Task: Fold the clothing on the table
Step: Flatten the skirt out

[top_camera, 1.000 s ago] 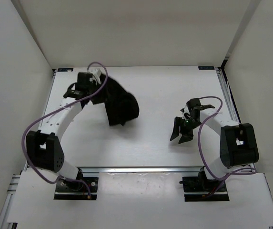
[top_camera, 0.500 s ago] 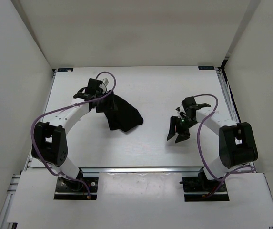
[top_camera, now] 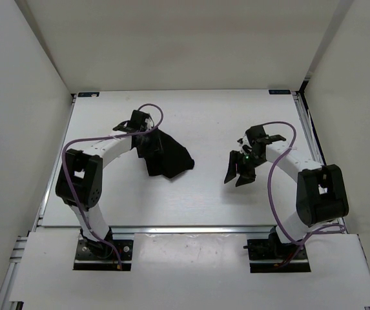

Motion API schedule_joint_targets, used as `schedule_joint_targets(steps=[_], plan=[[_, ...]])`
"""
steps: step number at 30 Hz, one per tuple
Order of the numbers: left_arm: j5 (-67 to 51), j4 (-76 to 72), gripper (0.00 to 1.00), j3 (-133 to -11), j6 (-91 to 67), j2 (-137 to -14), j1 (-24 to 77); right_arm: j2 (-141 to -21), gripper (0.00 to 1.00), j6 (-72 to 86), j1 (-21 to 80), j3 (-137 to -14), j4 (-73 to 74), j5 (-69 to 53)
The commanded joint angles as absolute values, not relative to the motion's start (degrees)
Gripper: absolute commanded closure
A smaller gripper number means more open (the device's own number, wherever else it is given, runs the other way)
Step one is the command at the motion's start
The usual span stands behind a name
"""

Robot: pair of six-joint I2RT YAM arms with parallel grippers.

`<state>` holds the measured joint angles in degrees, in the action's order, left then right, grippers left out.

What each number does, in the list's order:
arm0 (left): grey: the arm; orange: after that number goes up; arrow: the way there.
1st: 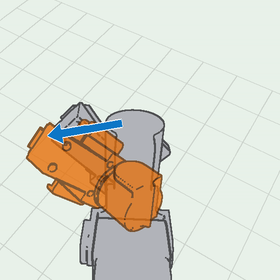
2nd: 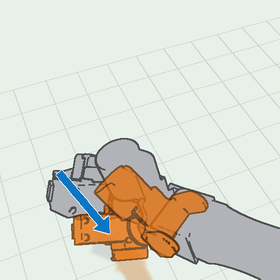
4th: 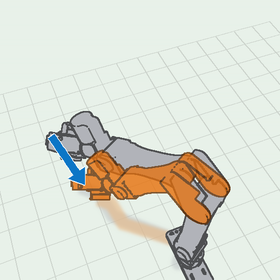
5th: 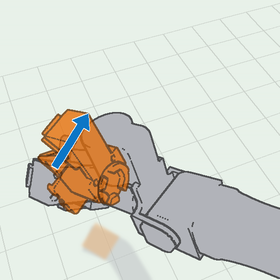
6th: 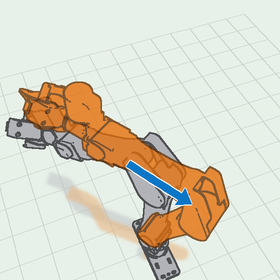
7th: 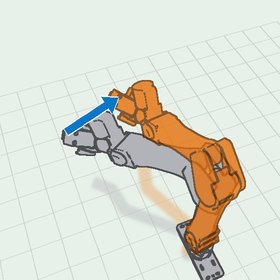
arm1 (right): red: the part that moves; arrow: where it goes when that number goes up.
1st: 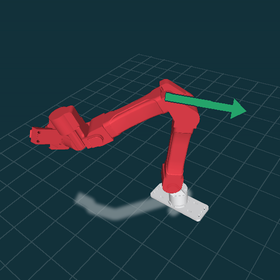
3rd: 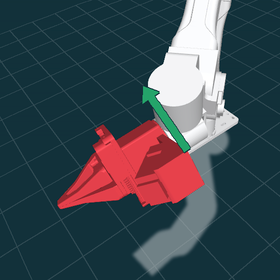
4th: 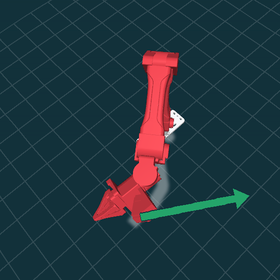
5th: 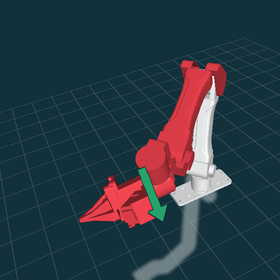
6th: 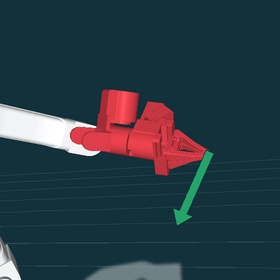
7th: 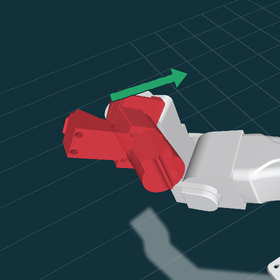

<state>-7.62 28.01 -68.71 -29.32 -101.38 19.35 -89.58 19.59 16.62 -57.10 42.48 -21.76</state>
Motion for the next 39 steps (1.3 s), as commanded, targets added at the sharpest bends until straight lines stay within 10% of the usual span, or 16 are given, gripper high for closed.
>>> schedule_joint_targets(steps=[1, 9, 13, 39], plan=[[-5.0, 26.2, 0.33, -68.1, -32.3, -100.3, 20.7, -87.4, 0.41, 20.4, 15.2, -55.5, 43.0, -22.8], [-7.7, 24.4, 0.42, -65.7, -33.7, -102.5, 22.5, -90.5, 0.40, 20.6, 15.1, -58.7, 41.6, -26.5], [-8.3, 24.4, 1.00, -65.4, -34.4, -103.4, 22.8, -93.9, 0.38, 22.1, 15.9, -63.9, 39.5, -32.9], [-11.4, 24.0, 1.00, -63.3, -40.6, -101.0, 31.8, -101.5, 0.55, 71.4, 23.3, -45.3, -6.7, -46.0]])
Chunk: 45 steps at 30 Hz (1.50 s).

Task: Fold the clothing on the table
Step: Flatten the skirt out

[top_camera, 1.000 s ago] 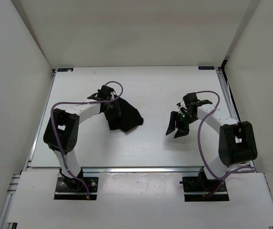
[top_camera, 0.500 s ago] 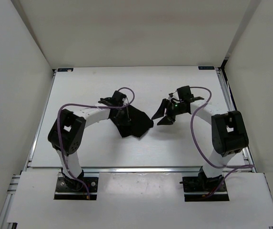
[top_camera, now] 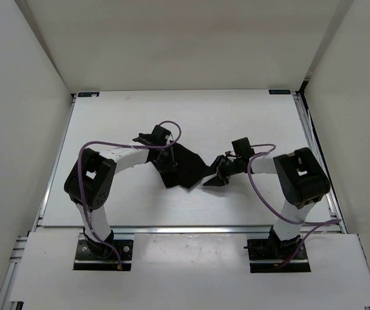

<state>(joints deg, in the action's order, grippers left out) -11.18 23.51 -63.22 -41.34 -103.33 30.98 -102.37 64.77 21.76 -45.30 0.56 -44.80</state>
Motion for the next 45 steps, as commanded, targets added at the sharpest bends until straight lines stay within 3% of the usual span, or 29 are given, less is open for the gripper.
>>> schedule_joint_targets(steps=[1, 6, 13, 27, 30, 32, 34, 38, 40, 42, 43, 45], plan=[[-11.5, 24.2, 1.00, -63.5, -40.4, -101.2, 31.6, -102.1, 0.55, 72.1, 23.9, -45.0, -6.9, -46.4], [-11.8, 25.0, 1.00, -64.2, -39.7, -100.8, 31.0, -104.8, 0.57, 74.9, 26.1, -45.9, -11.2, -45.5], [-12.0, 25.5, 1.00, -64.2, -39.3, -100.0, 30.1, -102.4, 0.59, 73.0, 26.7, -46.7, -1.2, -39.0], [-11.9, 25.8, 1.00, -63.8, -39.1, -99.2, 29.0, -105.4, 0.59, 72.9, 30.1, -48.6, 3.8, -34.2], [-11.9, 25.9, 1.00, -64.0, -39.1, -98.8, 28.9, -107.4, 0.67, 71.4, 31.2, -50.9, 5.2, -32.0], [-12.1, 25.7, 1.00, -63.6, -39.1, -98.6, 28.5, -107.9, 0.86, 69.8, 31.7, -53.2, 6.8, -30.7], [-12.0, 25.7, 1.00, -63.1, -39.4, -98.4, 28.5, -107.8, 0.97, 68.2, 31.7, -54.3, 8.3, -29.3], [-14.8, 24.5, 1.00, -63.0, -39.4, -97.5, 28.0, -101.4, 1.00, 60.8, 30.2, -58.2, 13.3, -24.0], [-19.8, 23.6, 0.90, -63.3, -38.9, -96.6, 27.4, -98.3, 1.00, 58.8, 28.7, -59.3, 15.2, -23.4], [-23.3, 22.8, 0.54, -65.6, -37.7, -94.8, 27.7, -95.1, 1.00, 57.6, 26.6, -59.2, 17.2, -23.5], [-23.3, 23.2, 0.49, -66.2, -37.7, -93.7, 27.9, -93.4, 1.00, 56.3, 25.8, -59.0, 18.2, -23.8], [-22.5, 25.3, 0.25, -68.5, -34.9, -91.2, 28.3, -90.8, 1.00, 54.2, 23.8, -57.7, 22.0, -22.7]])
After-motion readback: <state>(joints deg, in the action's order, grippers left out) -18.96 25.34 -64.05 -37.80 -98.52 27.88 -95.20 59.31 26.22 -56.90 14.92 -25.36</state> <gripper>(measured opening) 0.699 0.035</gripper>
